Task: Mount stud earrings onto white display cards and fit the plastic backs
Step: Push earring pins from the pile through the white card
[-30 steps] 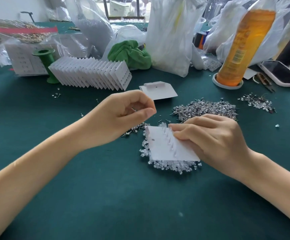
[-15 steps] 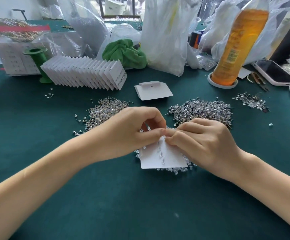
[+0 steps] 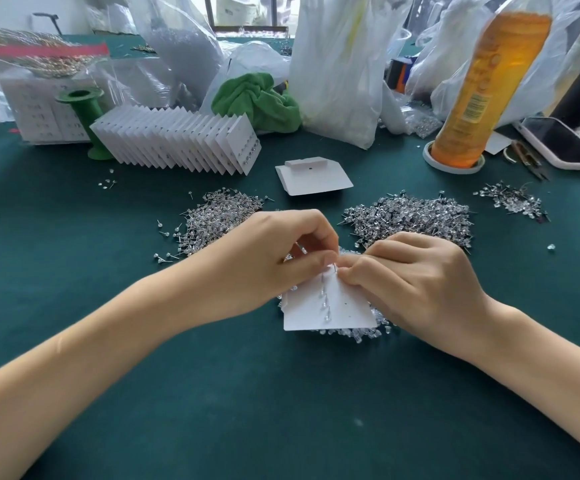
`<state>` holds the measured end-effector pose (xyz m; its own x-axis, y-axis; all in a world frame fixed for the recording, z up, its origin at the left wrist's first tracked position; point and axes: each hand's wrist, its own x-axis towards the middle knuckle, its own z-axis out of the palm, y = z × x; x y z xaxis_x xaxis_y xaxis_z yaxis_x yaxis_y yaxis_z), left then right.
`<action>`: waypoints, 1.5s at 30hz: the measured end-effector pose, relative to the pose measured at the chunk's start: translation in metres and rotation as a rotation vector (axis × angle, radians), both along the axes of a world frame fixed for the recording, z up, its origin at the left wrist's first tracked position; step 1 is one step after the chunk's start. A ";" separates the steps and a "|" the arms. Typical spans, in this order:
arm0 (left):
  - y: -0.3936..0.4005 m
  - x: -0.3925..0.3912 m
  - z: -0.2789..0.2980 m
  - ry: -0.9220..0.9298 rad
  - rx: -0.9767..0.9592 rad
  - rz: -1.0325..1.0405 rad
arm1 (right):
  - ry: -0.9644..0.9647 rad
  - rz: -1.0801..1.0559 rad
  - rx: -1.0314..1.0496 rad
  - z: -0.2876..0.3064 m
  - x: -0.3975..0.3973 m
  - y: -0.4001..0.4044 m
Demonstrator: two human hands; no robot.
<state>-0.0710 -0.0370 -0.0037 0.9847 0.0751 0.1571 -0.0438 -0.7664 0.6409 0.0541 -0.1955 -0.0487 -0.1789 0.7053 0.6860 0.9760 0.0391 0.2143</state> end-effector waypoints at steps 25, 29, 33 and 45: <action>-0.001 -0.001 -0.006 -0.099 0.058 -0.026 | 0.030 -0.020 0.014 -0.002 -0.002 -0.001; -0.001 0.000 -0.007 -0.114 0.063 -0.042 | 0.006 -0.024 0.039 -0.002 -0.003 -0.001; -0.001 0.001 -0.007 -0.115 0.073 -0.052 | -0.010 -0.023 0.052 -0.002 -0.003 -0.001; 0.000 0.004 -0.004 -0.078 0.045 -0.091 | -0.026 -0.035 0.065 -0.002 -0.003 -0.002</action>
